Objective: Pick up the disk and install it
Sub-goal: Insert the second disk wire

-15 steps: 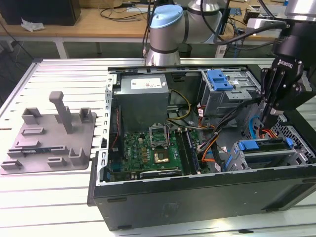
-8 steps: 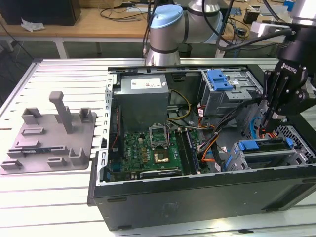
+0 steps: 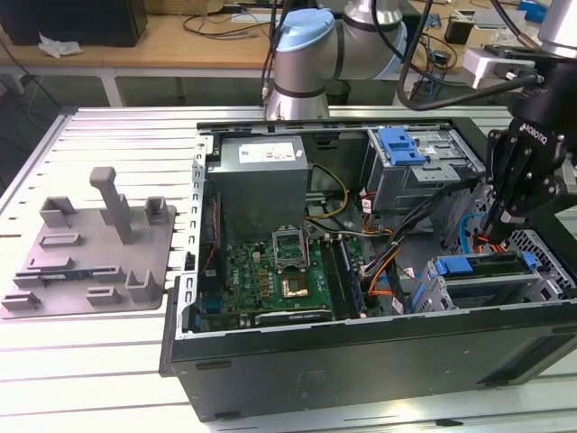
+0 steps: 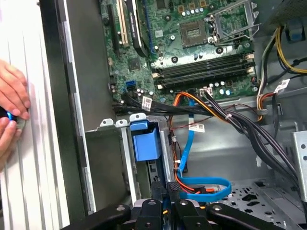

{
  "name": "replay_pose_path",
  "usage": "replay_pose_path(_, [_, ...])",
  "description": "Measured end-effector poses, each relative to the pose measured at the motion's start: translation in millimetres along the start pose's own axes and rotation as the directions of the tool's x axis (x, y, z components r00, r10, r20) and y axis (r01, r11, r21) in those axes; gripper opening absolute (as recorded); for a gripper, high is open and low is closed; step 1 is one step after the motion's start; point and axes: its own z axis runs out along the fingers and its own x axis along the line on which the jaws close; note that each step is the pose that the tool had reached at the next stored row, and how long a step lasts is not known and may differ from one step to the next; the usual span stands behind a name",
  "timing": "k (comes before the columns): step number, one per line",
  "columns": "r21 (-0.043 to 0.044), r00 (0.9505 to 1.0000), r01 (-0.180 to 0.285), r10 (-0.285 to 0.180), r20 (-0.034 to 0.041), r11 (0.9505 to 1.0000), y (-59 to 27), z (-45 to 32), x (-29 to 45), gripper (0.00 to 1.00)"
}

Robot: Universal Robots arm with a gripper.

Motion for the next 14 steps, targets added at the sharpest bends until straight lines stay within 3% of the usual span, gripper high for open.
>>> replay_pose_path(6, [0.0228,0.9997,-0.004,0.004,0.0261,0.9997,7.2,1.8,7.1,0.16])
replay_pose_path(14, [0.029,0.9988,-0.006,0.004,0.0498,0.9996,11.0,4.3,16.2,0.16])
